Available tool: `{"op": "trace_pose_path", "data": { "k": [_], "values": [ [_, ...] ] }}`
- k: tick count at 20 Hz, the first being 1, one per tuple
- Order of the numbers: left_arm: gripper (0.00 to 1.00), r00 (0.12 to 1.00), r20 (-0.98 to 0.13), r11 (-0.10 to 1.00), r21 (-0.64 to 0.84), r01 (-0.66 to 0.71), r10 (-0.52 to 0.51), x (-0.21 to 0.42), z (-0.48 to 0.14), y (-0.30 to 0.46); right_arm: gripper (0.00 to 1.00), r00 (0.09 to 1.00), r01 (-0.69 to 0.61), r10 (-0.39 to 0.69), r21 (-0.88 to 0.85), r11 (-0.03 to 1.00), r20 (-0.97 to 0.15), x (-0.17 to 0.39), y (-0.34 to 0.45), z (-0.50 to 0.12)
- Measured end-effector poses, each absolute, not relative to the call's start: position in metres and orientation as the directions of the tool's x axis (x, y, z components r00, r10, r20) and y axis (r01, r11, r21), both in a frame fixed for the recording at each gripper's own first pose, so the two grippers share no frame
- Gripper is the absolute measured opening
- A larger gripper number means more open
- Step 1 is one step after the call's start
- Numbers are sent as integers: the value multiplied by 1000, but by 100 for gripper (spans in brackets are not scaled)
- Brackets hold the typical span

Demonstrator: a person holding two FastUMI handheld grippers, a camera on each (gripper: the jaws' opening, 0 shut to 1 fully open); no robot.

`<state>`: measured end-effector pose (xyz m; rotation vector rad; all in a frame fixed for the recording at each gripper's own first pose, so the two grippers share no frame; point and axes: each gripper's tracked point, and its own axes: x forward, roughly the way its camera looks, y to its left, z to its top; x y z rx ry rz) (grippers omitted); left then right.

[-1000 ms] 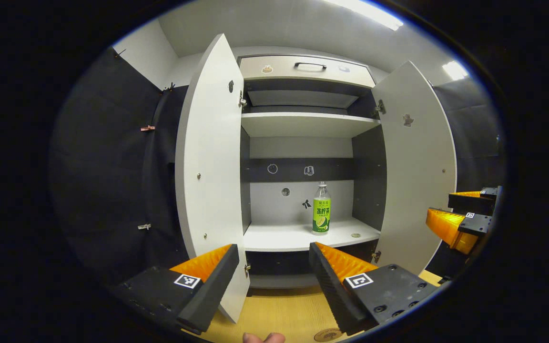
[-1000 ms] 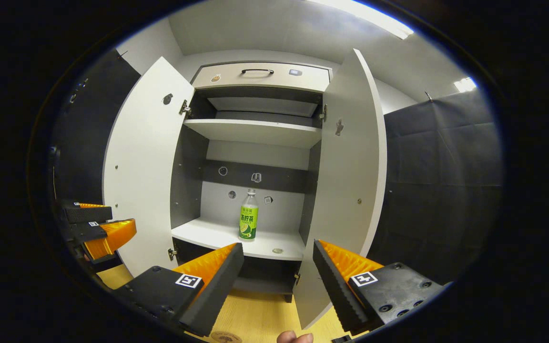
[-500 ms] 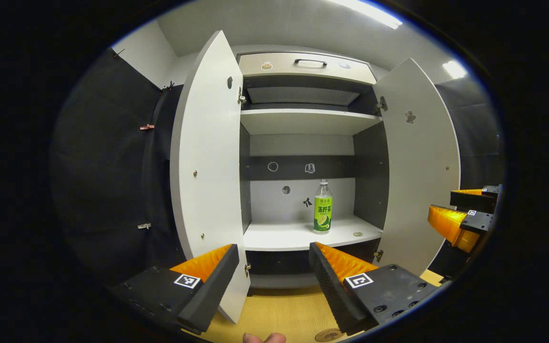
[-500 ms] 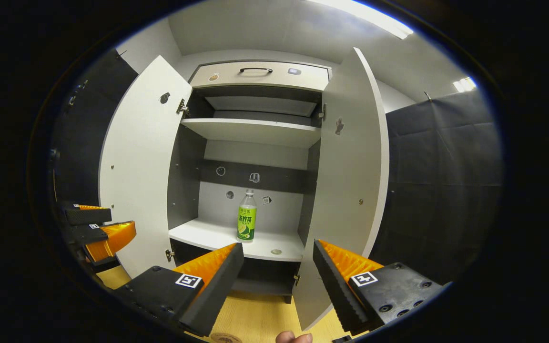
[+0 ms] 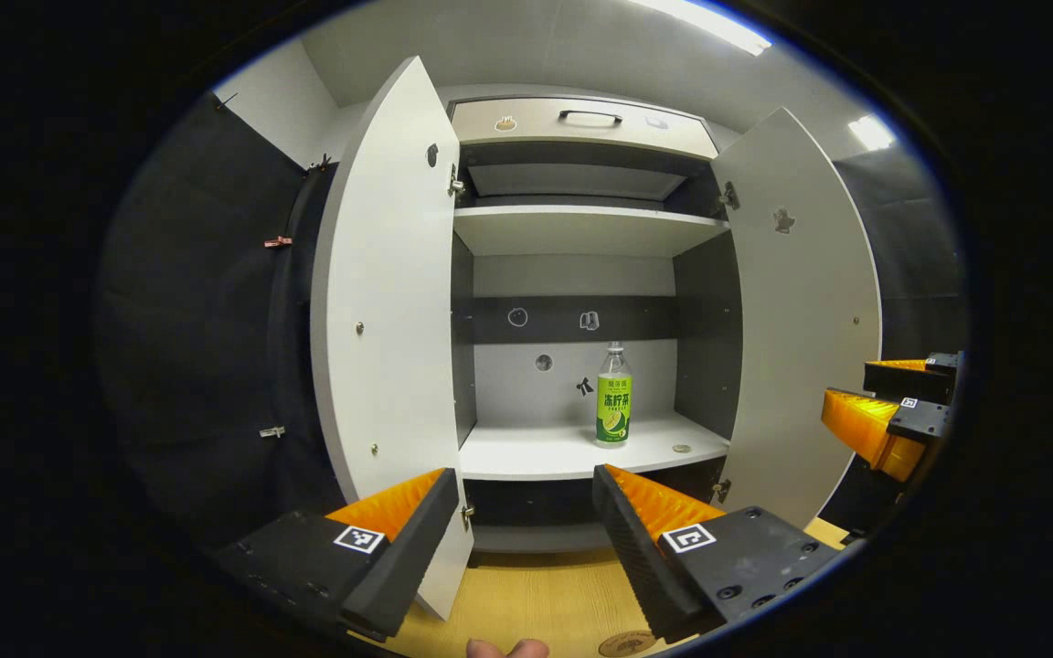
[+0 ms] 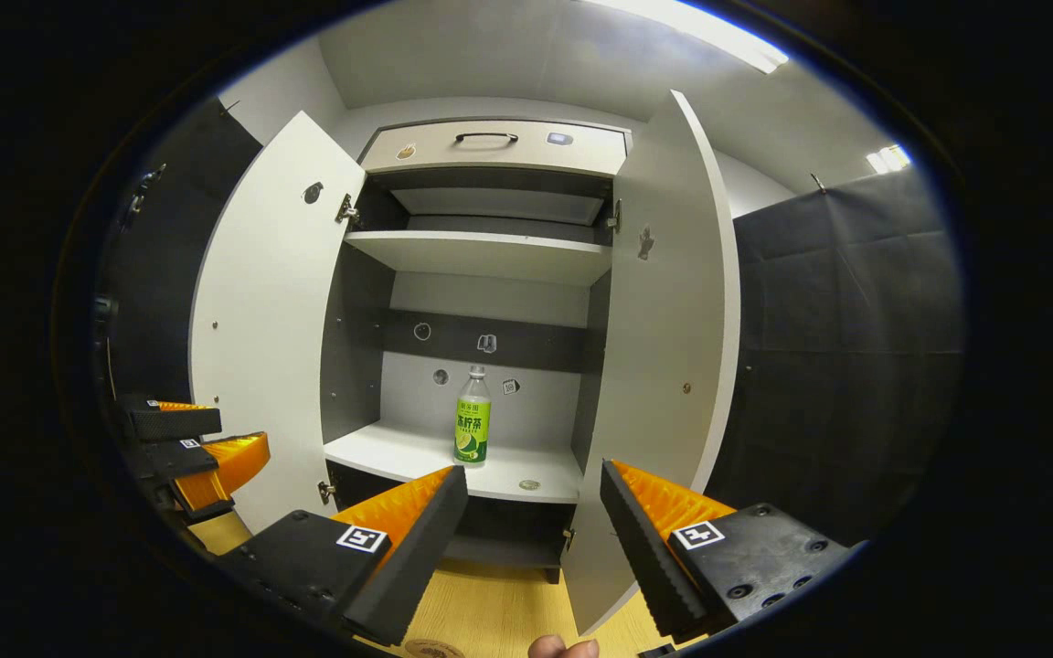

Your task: Grasp the bottle in the cabinet with the left hand and place it on the coaster, then close the right door with the right hand and the left door with the left hand.

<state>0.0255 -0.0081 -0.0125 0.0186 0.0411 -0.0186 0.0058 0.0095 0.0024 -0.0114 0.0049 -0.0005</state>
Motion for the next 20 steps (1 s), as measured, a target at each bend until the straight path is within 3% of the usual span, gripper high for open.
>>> {"op": "trace_pose_path", "data": {
  "k": [6,20],
  "values": [
    [95,996,-31,996,13,85,-84,78,-8,-49,97,1000,17,-17,12,1000,21,-13,-10,16],
    [94,984,-126,992,-2,128,-127,299,-40,-143,98,1000,-11,12,-19,1000,19,-27,-51,-6]
  ]
}}
